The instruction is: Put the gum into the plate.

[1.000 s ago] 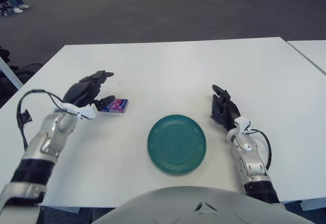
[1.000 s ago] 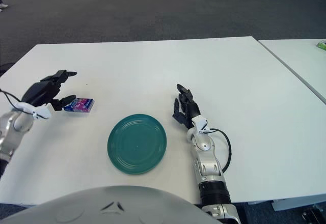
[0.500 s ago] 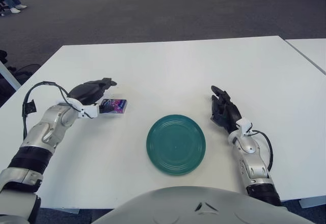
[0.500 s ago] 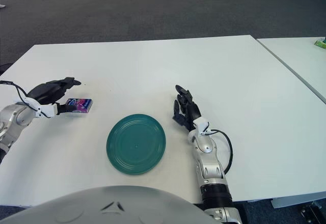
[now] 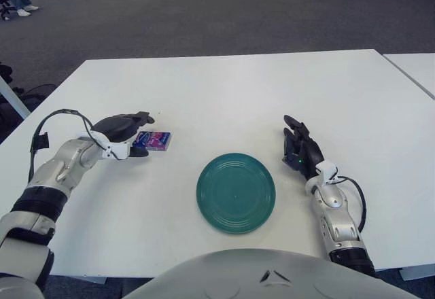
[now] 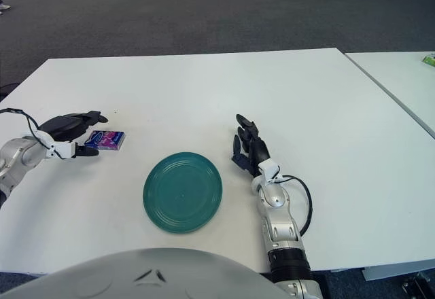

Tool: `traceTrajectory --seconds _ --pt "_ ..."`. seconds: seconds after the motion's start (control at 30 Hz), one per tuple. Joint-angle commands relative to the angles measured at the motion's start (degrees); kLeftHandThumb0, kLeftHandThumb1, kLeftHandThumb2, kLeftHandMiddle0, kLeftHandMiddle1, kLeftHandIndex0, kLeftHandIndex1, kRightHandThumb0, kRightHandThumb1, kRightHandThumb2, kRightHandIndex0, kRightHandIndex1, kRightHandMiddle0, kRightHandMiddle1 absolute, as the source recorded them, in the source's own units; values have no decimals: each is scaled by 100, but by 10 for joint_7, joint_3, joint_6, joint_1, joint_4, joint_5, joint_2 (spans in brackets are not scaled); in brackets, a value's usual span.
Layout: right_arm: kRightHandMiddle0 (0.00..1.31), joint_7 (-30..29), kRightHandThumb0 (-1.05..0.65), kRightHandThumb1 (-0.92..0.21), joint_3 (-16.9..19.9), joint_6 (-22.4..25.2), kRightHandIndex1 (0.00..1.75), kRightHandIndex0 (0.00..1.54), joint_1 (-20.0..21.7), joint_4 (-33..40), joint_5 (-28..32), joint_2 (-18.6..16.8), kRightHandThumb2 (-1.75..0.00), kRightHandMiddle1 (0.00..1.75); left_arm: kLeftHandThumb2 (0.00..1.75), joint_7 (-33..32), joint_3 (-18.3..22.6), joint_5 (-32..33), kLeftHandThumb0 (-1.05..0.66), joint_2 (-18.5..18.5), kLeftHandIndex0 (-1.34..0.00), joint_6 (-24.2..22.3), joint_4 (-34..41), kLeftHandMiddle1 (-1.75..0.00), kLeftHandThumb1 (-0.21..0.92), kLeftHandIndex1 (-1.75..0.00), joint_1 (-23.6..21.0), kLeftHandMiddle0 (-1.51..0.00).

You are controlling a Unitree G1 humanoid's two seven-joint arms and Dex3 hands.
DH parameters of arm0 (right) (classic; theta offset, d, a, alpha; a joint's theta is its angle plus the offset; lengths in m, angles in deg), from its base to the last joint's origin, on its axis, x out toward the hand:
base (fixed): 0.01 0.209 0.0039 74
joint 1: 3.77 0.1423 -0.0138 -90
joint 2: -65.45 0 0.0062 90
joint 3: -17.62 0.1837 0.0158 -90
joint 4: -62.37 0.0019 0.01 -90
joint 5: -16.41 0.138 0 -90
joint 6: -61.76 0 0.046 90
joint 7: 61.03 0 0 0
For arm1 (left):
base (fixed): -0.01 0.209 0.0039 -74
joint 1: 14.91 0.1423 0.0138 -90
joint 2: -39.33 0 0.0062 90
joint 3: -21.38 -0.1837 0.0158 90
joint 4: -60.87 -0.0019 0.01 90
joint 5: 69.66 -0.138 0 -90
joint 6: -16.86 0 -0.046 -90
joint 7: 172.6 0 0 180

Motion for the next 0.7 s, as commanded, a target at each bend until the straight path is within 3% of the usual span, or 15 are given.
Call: traceTrajectory --seconds 0.0,0.33,0.67 --pt "0 4 -61 -92 -1 23 1 17 -18 -20 1 3 -100 41 26 14 -11 -3 -101 -4 -7 -1 -19 0 92 -90 -27 -25" --pt "0 12 -62 -92 -1 32 0 15 -21 -13 6 5 -101 40 18 69 -37 4 -95 12 -10 -15 -63 -2 92 -92 -60 -30" --pt "0 23 -62 -92 -3 26 0 15 -23 -13 5 14 -101 42 14 31 -76 -19 -93 31 -12 9 -145 -2 92 -93 -94 -31"
